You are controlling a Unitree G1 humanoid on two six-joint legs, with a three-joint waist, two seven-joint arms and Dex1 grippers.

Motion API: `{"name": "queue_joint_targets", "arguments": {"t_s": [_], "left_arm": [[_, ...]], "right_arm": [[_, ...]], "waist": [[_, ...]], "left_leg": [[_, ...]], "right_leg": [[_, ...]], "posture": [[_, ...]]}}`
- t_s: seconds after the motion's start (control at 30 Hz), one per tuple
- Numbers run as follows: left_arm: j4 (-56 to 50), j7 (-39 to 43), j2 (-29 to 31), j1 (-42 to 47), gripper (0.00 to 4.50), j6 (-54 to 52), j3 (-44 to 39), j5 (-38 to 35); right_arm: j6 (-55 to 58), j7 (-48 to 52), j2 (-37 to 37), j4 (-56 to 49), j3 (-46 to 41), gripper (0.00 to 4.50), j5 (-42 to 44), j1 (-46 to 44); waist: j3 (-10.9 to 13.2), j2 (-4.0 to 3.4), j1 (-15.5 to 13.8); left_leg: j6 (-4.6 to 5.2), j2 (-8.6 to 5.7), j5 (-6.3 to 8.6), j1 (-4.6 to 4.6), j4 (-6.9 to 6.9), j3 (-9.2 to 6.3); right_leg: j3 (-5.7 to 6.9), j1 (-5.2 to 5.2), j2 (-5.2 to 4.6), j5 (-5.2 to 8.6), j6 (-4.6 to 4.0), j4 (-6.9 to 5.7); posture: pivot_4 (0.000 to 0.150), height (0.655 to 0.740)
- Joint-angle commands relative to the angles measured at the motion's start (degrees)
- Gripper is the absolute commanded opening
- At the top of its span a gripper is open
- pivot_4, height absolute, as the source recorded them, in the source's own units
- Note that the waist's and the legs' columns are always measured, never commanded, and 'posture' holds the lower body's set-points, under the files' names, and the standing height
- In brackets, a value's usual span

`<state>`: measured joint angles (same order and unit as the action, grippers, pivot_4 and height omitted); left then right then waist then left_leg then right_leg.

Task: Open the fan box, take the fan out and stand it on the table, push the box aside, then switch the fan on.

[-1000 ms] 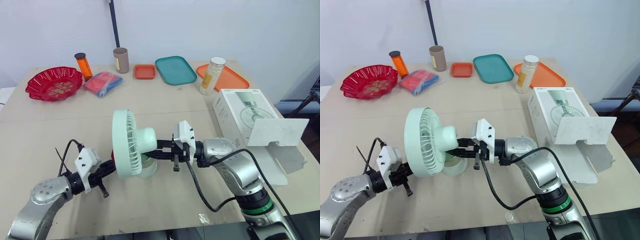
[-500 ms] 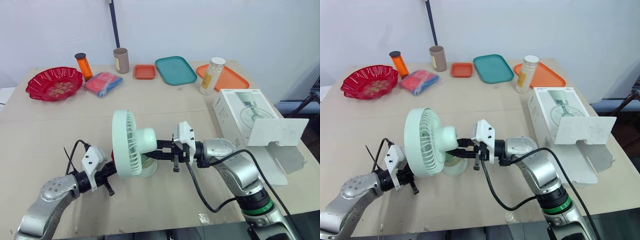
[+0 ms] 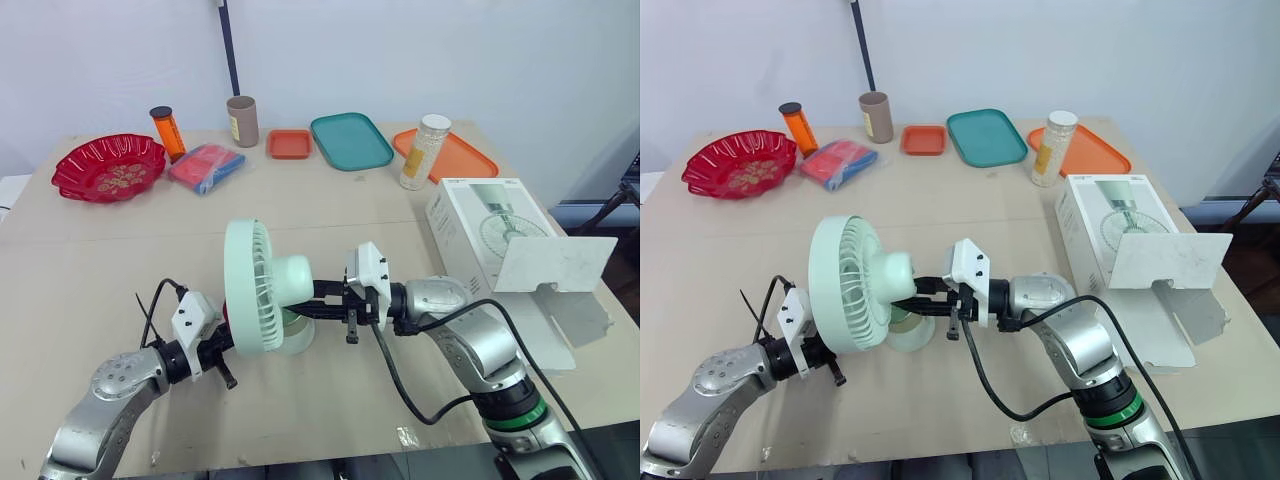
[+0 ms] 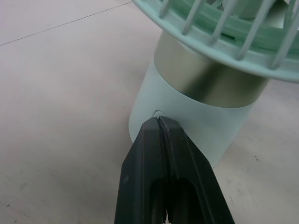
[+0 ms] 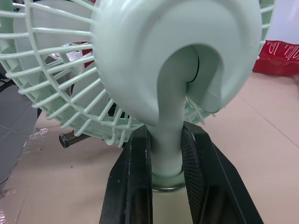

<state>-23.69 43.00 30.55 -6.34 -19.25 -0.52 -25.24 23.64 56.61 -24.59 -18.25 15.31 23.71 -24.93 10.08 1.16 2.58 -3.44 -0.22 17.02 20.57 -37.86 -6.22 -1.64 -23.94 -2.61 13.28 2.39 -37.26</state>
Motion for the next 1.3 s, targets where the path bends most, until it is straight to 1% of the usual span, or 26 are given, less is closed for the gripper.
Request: {"name": "queue_joint_targets", "arguments": {"t_s": [0.03, 0.37, 1.3], "left_arm": [[-1.6, 0.2, 0.1, 0.3, 0.08, -0.1, 0.5, -0.1], [-1.8, 0.8, -0.3, 2.4, 0.08, -0.8, 1.6, -0.3], [-1.4, 1.1, -1.3, 0.7, 0.08, 1.1, 2.2, 1.1]], "right_arm": [[-0.4, -0.3, 0.5, -2.2, 0.0, 0.29, 0.5, -0.8], [-0.1, -0.9, 0.3, -2.4, 0.3, 0.29, 0.2, -0.6], [-0.2, -1.3, 0.7, -1.7, 0.4, 0.29, -0.4, -1.1]], "waist": [[0.0, 0.00, 0.0], [0.0, -0.01, 0.0], [-0.1, -0.05, 0.0]], "left_leg": [[0.00, 0.00, 0.00, 0.00, 0.00, 0.00], [0.00, -0.01, 0.00, 0.00, -0.02, 0.00], [0.01, -0.02, 0.00, -0.05, -0.07, -0.01]], "right_leg": [[0.00, 0.00, 0.00, 0.00, 0.00, 0.00], [0.00, 0.02, 0.00, 0.00, 0.00, 0.00], [0.01, 0.09, -0.01, -0.01, 0.02, -0.01]], "posture": [[0.150, 0.7400], [0.150, 0.7400], [0.150, 0.7400]]}}
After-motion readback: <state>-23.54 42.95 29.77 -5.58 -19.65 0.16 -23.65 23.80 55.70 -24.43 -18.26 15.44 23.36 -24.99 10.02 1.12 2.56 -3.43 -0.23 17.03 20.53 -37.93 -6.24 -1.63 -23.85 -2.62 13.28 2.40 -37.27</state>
